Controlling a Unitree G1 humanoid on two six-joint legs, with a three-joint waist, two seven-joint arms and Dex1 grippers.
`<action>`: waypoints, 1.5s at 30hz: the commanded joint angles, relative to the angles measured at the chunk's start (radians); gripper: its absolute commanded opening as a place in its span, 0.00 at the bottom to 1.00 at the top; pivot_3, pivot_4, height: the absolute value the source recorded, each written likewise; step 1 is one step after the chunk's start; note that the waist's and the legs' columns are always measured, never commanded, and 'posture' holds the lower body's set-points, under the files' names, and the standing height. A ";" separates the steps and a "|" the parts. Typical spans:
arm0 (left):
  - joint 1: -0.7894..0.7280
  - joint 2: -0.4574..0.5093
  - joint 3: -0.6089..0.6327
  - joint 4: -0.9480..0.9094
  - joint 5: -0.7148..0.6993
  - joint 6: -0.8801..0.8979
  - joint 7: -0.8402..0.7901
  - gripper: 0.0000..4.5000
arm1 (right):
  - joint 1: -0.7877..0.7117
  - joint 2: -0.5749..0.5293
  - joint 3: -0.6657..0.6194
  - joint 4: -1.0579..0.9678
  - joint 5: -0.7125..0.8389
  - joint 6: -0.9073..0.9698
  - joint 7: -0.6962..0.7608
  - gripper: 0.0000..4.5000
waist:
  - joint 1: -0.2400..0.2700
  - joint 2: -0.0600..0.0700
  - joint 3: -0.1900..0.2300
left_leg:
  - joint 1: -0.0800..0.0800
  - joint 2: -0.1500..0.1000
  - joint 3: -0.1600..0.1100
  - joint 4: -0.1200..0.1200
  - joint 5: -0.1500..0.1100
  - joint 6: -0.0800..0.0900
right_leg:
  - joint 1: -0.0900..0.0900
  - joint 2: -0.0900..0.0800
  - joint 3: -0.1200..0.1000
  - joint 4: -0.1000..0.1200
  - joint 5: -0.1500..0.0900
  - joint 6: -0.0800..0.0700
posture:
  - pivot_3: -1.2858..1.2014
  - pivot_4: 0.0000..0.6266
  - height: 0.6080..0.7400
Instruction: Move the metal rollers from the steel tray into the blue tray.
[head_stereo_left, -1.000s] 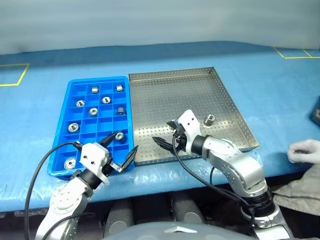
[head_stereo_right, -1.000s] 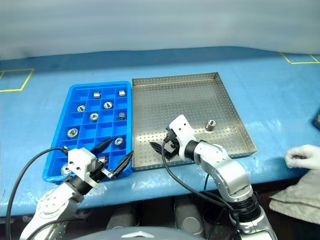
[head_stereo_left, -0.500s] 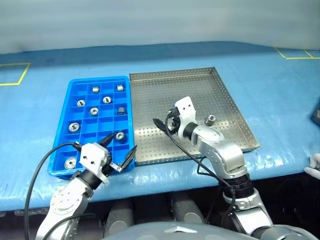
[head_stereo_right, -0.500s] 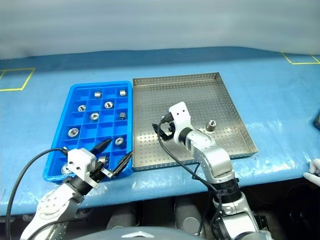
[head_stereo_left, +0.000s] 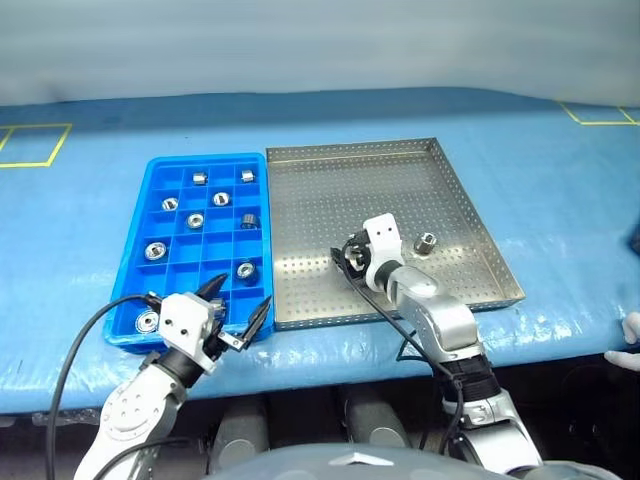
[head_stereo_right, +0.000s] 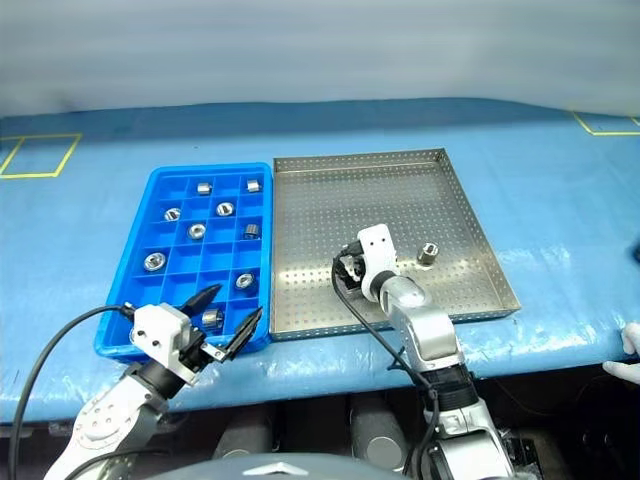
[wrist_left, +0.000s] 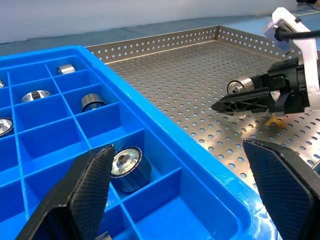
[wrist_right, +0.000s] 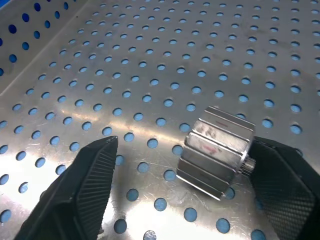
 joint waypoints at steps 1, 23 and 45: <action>0.010 -0.005 -0.002 -0.053 0.009 -0.020 0.005 1.00 | 0.034 0.005 0.002 -0.034 0.014 0.038 0.015 0.64 | 0.000 0.000 0.000 | 0.002 0.000 0.000 -0.001 0.000 0.000 | 0.002 0.000 0.000 -0.001 0.000 0.000 | 0.55 0.24 1.00; 0.162 -0.105 0.026 -0.109 0.096 -0.123 0.123 1.00 | -0.351 0.196 0.215 0.007 0.025 -0.055 0.210 0.33 | 0.060 0.000 0.002 | 0.002 0.001 0.000 -0.010 0.000 0.000 | -0.003 0.000 -0.002 -0.001 -0.003 -0.005 | 0.64 0.24 1.00; 0.236 -0.156 0.010 -0.139 0.150 -0.171 0.165 1.00 | -0.411 0.259 0.206 0.447 -0.054 -0.228 0.285 0.33 | 0.162 -0.001 0.003 | -0.010 0.001 0.001 -0.010 0.000 0.000 | -0.015 0.000 -0.003 -0.002 -0.004 -0.005 | 0.66 0.24 1.00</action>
